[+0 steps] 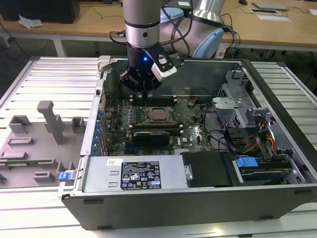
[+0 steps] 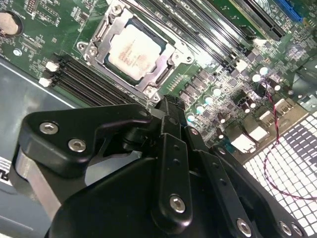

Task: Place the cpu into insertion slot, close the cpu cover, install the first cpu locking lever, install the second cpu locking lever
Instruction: 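Install the first cpu locking lever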

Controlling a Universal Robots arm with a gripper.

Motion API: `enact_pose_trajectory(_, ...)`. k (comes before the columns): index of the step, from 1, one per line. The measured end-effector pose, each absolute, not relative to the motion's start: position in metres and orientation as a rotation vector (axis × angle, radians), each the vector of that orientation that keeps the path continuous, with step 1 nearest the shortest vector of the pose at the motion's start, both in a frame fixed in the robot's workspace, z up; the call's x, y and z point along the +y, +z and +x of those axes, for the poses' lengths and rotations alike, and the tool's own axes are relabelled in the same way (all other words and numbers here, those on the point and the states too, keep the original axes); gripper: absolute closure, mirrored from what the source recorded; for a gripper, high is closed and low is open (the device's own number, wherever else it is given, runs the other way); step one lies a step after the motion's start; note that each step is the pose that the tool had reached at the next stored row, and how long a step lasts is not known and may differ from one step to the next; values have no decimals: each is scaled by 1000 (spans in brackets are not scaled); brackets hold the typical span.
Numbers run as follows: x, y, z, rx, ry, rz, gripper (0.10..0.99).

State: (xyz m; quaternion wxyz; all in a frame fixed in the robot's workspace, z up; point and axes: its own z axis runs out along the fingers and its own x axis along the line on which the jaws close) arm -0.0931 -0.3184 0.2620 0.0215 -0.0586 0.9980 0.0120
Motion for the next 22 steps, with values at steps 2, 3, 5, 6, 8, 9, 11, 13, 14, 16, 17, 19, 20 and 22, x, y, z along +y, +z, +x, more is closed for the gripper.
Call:
enact_pose_trajectory(2, -318, 262, -95, 3093, 37, -182, 980)
enact_pose_trajectory(3, -318, 262, -96, 3093, 37, -182, 980)
enact_pose_trajectory(5, -318, 262, -97, 3093, 37, -182, 980)
enact_pose_trajectory(6, -318, 262, -97, 3093, 37, -182, 980)
enact_pose_trajectory(8, -318, 262, -98, 3092, 40, -181, 980)
enact_pose_trajectory(9, -318, 262, -98, 3090, 49, -181, 980)
enact_pose_trajectory(11, -318, 262, -100, 3085, 71, -181, 980)
enact_pose_trajectory(13, -318, 261, -102, 3080, 109, -179, 980)
enact_pose_trajectory(14, -318, 261, -102, 3079, 120, -179, 980)
enact_pose_trajectory(16, -318, 261, -104, 3073, 158, -178, 980)
enact_pose_trajectory(17, -318, 261, -104, 3071, 173, -178, 980)
enact_pose_trajectory(19, -318, 261, -105, 3065, 209, -177, 980)
enact_pose_trajectory(20, -318, 261, -105, 3060, 233, -176, 980)
enact_pose_trajectory(22, -318, 261, -106, 3052, 272, -175, 980)
